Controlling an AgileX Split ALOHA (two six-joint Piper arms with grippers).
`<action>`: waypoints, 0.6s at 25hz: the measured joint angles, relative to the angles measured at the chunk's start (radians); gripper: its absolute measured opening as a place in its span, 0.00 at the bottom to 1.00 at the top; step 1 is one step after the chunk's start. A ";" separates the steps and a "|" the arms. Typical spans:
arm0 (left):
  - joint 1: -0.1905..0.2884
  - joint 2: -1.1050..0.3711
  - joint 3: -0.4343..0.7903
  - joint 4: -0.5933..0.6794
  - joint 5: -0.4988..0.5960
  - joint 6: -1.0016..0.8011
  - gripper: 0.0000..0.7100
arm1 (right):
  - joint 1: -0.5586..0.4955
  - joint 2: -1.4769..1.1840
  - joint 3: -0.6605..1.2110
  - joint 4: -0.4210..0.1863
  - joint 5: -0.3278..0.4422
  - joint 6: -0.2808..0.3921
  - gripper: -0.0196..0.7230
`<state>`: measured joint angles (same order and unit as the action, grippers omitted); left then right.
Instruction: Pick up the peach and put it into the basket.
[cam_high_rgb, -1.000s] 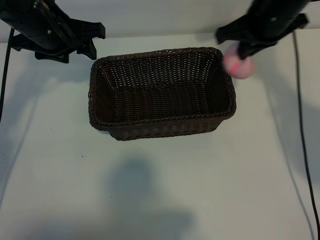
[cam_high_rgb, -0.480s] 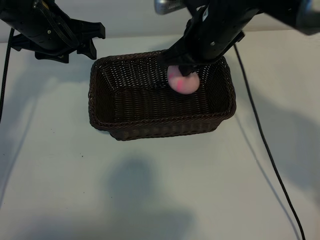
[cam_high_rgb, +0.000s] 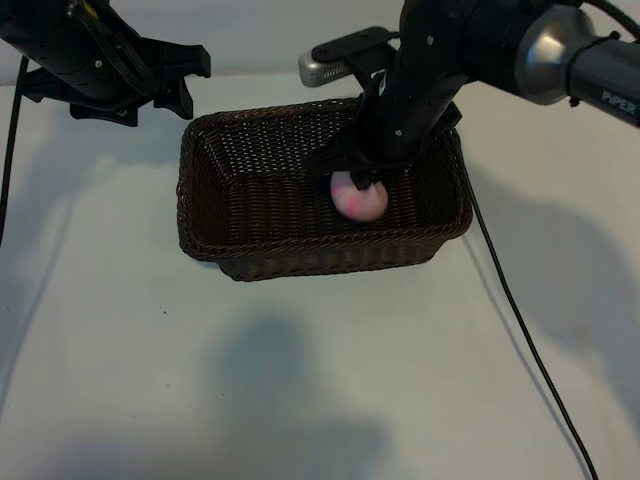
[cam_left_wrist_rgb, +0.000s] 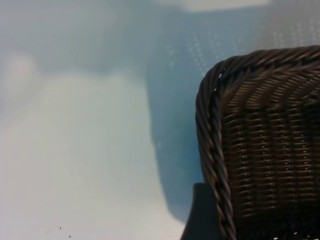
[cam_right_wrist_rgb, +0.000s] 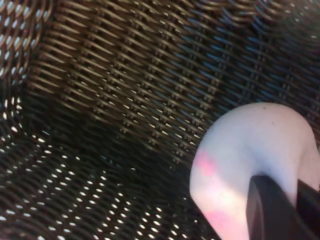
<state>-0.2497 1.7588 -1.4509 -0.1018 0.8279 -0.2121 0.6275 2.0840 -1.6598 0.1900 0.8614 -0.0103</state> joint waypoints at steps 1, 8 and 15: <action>0.000 0.000 0.000 0.000 0.000 0.000 0.75 | 0.000 0.000 -0.001 0.000 0.002 0.000 0.10; 0.000 0.000 0.000 0.000 0.000 0.000 0.75 | 0.000 0.000 -0.091 -0.015 0.118 0.000 0.42; 0.000 0.000 0.000 0.000 0.000 0.000 0.75 | 0.000 0.000 -0.162 -0.036 0.228 0.001 0.71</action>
<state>-0.2497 1.7588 -1.4509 -0.1018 0.8279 -0.2121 0.6275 2.0840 -1.8213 0.1538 1.0892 -0.0094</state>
